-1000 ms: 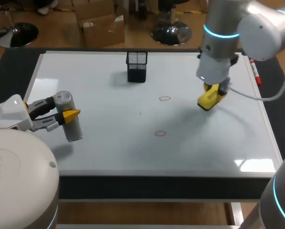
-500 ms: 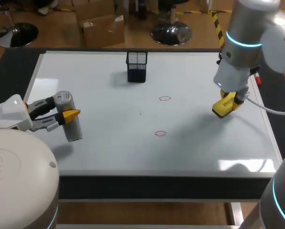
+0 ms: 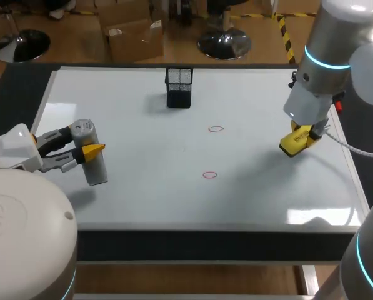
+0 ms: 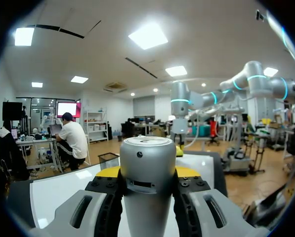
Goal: Pick up the inspection probe, press it on each red-marked spot on the whiteboard one by one, put down the probe, pick up the eraser, and wipe off all the red marks.
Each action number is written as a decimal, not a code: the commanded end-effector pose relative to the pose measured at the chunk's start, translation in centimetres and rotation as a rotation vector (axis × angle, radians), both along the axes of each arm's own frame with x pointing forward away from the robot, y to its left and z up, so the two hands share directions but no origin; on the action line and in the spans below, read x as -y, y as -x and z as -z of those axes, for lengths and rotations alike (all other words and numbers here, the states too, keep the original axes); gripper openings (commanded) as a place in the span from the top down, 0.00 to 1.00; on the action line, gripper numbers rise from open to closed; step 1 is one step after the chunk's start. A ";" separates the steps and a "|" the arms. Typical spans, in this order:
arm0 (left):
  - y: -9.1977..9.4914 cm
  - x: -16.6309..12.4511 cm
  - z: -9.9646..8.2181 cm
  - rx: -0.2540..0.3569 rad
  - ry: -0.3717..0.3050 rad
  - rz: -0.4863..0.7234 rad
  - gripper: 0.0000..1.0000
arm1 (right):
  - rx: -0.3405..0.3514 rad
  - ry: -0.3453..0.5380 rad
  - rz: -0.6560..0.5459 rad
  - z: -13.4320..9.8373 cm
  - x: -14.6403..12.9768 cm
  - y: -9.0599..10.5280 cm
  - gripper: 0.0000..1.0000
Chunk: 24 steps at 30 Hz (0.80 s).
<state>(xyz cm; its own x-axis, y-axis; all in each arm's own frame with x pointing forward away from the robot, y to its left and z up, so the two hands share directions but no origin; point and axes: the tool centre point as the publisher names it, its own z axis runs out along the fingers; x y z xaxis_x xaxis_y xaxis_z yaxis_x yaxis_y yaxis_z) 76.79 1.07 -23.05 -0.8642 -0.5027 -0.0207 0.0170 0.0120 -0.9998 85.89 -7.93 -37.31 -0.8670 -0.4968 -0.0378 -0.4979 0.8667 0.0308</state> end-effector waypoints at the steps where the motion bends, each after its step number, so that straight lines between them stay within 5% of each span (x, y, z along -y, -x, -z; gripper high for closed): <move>1: 0.1 0.0 -0.2 0.000 -0.001 -0.001 1.00 | 0.001 0.002 -0.002 -0.1 0.1 0.1 1.00; 12: -0.4 0.6 -0.6 0.009 -0.010 0.027 1.00 | 0.001 0.002 -0.002 -0.1 0.1 0.1 1.00; 24: -3.1 6.6 -3.3 0.061 0.007 0.191 1.00 | 0.001 0.002 -0.002 -0.1 0.1 0.1 1.00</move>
